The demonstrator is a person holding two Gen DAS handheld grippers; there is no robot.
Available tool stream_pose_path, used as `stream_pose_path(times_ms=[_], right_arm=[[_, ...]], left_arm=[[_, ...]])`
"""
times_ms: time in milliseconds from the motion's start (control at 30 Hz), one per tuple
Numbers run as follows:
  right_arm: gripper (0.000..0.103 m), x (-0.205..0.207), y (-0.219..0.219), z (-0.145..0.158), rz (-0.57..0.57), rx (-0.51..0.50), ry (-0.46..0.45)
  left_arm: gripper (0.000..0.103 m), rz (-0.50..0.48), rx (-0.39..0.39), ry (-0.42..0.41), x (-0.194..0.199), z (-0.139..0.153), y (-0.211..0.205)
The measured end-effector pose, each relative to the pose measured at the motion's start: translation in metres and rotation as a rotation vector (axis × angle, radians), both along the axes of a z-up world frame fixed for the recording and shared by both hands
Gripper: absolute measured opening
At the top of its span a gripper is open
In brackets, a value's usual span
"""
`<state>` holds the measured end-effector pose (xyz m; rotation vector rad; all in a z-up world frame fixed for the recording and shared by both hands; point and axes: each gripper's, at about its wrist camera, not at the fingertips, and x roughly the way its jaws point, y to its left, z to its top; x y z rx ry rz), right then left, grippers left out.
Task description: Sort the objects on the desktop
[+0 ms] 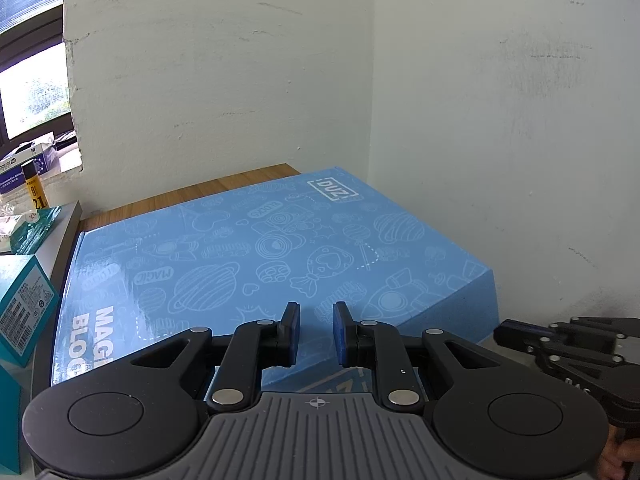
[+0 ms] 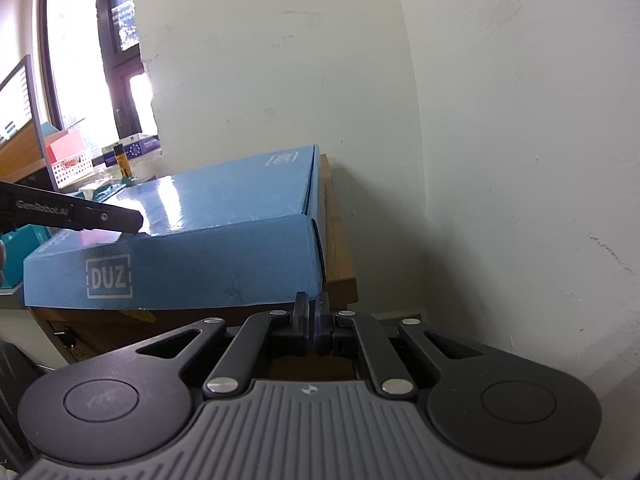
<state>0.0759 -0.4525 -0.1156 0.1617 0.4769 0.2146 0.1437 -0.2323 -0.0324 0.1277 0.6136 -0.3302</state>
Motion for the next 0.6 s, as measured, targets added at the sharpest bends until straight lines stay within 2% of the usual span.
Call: stream_pose_path(times_ms=[367,467,600], right_arm=[[0.004,0.011,0.007,-0.002,-0.008,-0.023,0.015],[0.004,0.006,0.009,0.002,-0.009,-0.047,0.015],[0.005,0.004,0.012,0.014,-0.009,-0.075,0.011]], left_arm=[[0.022,-0.011,-0.001,-0.022,-0.001,-0.001,0.002],[0.032,-0.008,0.008,-0.047,-0.005,-0.001,0.004],[0.035,-0.002,-0.005,-0.055,-0.013,0.000,0.014]])
